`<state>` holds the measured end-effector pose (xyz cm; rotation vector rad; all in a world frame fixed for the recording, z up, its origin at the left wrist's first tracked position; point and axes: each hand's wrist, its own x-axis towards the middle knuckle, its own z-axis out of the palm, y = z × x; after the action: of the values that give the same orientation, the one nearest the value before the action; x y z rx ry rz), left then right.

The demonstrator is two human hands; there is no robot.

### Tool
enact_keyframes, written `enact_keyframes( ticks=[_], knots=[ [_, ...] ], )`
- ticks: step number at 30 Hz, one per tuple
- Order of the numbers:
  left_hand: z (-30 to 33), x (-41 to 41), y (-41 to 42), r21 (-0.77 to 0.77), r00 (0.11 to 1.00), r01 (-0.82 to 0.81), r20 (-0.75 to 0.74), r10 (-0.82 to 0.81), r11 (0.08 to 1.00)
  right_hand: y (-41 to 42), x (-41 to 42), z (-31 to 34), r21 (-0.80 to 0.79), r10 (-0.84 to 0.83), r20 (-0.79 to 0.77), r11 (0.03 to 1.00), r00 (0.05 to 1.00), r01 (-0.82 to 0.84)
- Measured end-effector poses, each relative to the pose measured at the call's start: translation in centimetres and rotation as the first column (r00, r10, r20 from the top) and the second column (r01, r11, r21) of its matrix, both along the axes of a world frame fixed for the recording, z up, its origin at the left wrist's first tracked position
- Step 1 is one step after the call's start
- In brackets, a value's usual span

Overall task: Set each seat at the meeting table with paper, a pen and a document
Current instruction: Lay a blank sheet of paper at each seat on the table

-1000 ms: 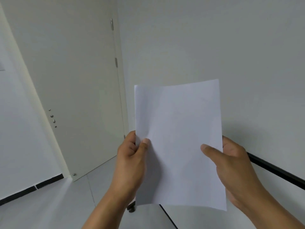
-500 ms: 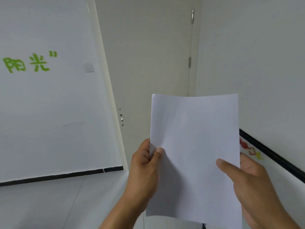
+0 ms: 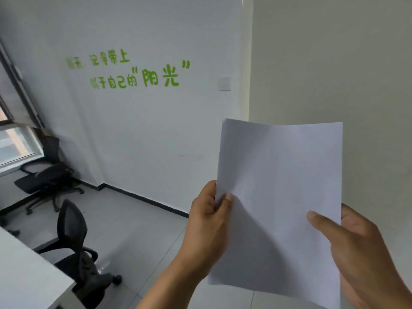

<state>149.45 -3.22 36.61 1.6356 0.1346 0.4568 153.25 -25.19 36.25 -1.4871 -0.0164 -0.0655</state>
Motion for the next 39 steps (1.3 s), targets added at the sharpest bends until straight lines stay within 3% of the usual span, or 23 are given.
enact_keyframes(
  ticks=[10,13,17,24,29,31,34,37,39],
  knots=[
    [-2.8,15.8,14.0,-0.091,0.986,-0.159,0.033,0.162,0.983,14.5,20.3,-0.4,-0.183,0.162,0.033,0.971,0.986,-0.153],
    [-2.2,19.2,18.6,-0.094,0.980,-0.187,0.053,0.192,0.978,19.4,24.8,-0.7,-0.173,0.188,0.049,0.969,0.981,-0.177],
    [-1.6,21.4,24.8,-0.087,0.954,-0.286,0.067,0.292,0.954,26.3,31.3,-3.2,-0.176,0.338,0.024,0.928,0.941,-0.329],
    [-3.1,24.2,35.4,-0.096,0.845,-0.525,0.053,0.531,0.845,41.1,40.0,-5.9,-0.164,0.602,-0.078,0.779,0.795,-0.606],
    [-2.9,29.6,41.2,-0.070,0.751,-0.657,0.032,0.660,0.751,50.7,47.7,-7.1,-0.122,0.699,-0.037,0.706,0.714,-0.697],
    [-2.8,32.1,43.2,-0.042,0.709,-0.704,0.020,0.705,0.709,54.6,51.7,-7.8,-0.183,0.723,-0.017,0.676,0.690,-0.713],
    [-2.0,35.6,45.9,-0.055,0.641,-0.766,-0.003,0.767,0.640,60.0,59.0,-10.6,-0.295,0.824,-0.010,0.539,0.567,-0.789],
    [-1.7,37.3,49.2,-0.024,0.566,-0.824,-0.014,0.824,0.566,65.8,61.4,-10.8,-0.202,0.861,-0.050,0.488,0.506,-0.849],
    [-1.7,38.0,51.6,-0.013,0.512,-0.859,-0.008,0.859,0.512,68.5,59.6,-7.5,-0.130,0.874,-0.075,0.469,0.480,-0.874]
  ],
)
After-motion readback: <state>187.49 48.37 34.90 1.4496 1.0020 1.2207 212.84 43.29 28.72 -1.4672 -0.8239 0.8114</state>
